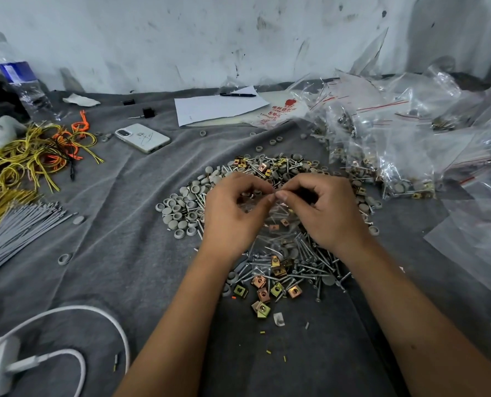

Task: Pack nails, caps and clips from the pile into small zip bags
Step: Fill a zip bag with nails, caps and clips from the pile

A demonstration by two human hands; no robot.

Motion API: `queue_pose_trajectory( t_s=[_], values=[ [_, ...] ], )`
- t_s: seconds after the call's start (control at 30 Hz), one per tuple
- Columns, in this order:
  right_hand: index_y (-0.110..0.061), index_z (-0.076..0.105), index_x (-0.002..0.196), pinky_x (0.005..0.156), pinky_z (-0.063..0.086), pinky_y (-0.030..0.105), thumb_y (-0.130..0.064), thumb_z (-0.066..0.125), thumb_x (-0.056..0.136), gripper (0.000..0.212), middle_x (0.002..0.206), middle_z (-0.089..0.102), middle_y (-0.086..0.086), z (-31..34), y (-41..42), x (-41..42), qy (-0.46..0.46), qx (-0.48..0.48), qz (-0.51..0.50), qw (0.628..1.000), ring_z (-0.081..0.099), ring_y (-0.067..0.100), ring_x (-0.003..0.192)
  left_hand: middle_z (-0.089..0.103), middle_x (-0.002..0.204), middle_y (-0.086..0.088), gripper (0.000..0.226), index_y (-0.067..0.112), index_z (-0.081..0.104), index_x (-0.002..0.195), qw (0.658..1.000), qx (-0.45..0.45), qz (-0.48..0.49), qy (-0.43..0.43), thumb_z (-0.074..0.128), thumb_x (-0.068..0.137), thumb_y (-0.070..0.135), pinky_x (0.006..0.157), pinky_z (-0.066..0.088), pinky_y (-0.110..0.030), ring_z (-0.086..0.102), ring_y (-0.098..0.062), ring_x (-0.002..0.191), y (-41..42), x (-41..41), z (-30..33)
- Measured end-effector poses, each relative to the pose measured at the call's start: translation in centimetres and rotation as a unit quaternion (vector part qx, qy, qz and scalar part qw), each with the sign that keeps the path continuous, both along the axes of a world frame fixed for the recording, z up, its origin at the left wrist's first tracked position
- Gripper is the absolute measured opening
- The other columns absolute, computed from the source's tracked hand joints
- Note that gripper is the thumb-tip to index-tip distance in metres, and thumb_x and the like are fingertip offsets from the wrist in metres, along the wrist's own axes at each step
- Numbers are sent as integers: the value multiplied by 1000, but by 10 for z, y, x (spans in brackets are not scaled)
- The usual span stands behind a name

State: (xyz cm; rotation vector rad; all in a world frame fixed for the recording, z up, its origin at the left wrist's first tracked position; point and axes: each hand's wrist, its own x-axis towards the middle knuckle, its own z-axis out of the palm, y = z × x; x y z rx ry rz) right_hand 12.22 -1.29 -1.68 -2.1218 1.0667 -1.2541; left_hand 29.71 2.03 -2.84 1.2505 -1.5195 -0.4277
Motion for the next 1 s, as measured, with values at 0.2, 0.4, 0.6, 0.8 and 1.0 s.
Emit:
queue_pose_trajectory(
  t_s=[0.2, 0.4, 0.6, 0.8, 1.0],
  values=[
    [-11, 79, 99, 68, 50, 14, -12, 70, 96, 10, 85, 74, -4, 1, 1, 0, 29, -19, 3, 999, 67, 4, 81, 71, 93, 8, 5, 21, 77, 91, 1000, 24, -13, -15, 81, 88, 22, 83, 56, -50, 67, -17, 93, -2, 0, -2],
    [-9, 79, 97, 69, 53, 19, -12, 75, 92, 8, 86, 74, -1, 1, 0, 0, 34, -53, -16, 998, 67, 5, 76, 70, 91, 9, 4, 21, 77, 87, 999, 9, 10, -37, 81, 88, 22, 82, 54, -50, 66, -17, 92, -3, 0, -2],
    [-8, 79, 96, 71, 56, 22, -11, 77, 90, 7, 86, 75, -2, 1, 0, 0, 24, -67, -3, 997, 68, 5, 79, 70, 90, 10, 6, 19, 76, 85, 999, -4, 9, -49, 81, 88, 21, 83, 51, -49, 64, -16, 93, -1, 0, 1],
    [-7, 77, 95, 68, 54, 26, -11, 73, 93, 6, 85, 72, -1, 0, -1, 0, 21, -59, -13, 998, 66, 8, 78, 73, 90, 3, 4, 15, 77, 88, 1000, 28, 1, 11, 81, 89, 15, 83, 56, -51, 69, -21, 91, 0, -3, 2],
    [-7, 76, 93, 67, 53, 26, -11, 73, 93, 5, 83, 70, -2, -1, -1, 1, 18, -57, -20, 998, 65, 7, 77, 74, 93, 4, 4, 14, 77, 86, 999, 32, 4, 14, 81, 87, 12, 91, 53, -53, 67, -24, 97, -2, -1, 1]
  ],
)
